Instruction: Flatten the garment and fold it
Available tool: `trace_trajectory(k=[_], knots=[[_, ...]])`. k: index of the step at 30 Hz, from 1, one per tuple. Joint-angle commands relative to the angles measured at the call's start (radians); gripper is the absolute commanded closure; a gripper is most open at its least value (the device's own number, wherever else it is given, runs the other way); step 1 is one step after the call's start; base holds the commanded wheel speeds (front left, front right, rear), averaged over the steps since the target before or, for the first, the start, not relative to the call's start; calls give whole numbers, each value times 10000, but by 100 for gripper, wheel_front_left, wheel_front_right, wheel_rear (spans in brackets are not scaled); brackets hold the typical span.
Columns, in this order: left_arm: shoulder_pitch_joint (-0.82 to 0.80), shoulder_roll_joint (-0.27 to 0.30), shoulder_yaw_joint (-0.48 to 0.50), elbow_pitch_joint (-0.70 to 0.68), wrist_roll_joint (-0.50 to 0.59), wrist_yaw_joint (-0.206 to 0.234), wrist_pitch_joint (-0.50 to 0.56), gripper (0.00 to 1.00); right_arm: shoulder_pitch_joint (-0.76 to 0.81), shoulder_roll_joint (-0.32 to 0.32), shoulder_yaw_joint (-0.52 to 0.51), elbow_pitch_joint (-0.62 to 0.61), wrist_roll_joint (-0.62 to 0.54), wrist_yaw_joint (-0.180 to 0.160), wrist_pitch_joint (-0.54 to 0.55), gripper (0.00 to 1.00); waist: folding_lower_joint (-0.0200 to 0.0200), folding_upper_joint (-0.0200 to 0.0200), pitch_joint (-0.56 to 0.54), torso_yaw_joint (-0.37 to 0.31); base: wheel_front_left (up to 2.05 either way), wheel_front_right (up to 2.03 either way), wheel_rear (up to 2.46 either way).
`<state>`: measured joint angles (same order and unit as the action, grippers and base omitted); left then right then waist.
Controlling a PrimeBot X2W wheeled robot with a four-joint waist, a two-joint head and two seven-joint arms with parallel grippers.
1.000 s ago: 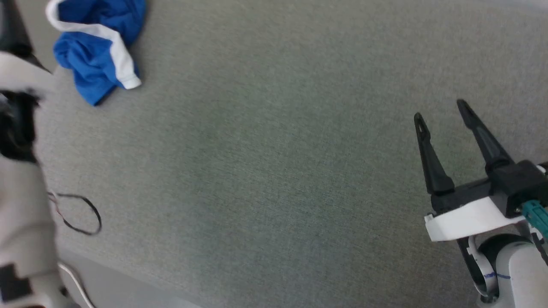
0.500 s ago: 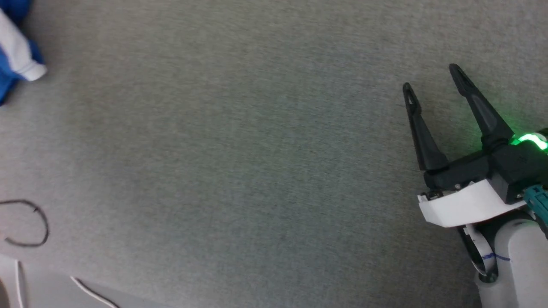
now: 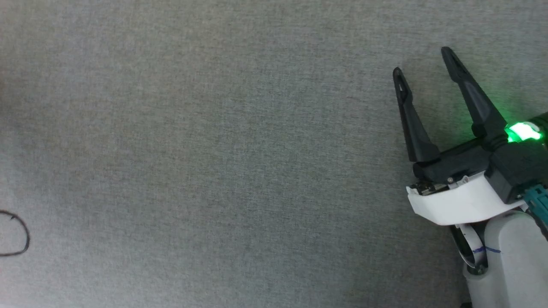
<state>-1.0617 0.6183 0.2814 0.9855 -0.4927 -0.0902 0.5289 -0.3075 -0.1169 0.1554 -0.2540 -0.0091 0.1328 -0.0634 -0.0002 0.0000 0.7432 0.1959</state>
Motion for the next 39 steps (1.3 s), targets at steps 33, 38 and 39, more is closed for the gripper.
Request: trace_trajectory(k=[33,38,39], knots=[[-1485,-973,-3556,-3206,3094,425,-7245,100,2002,664,-1248,2008,812,-21,-990,0,2,0,-5507,-1083,0,0,0],[-702,-2053,-3974,-4689,2755,462,-6619,100,2265,665,-1432,1932,919,-21,-934,0,2,0,-5740,-1636,0,0,0],[-507,-2321,-4067,-5038,2655,487,-6483,100,2315,665,-1478,1915,931,-21,-919,0,2,0,-5773,-1730,0,0,0]])
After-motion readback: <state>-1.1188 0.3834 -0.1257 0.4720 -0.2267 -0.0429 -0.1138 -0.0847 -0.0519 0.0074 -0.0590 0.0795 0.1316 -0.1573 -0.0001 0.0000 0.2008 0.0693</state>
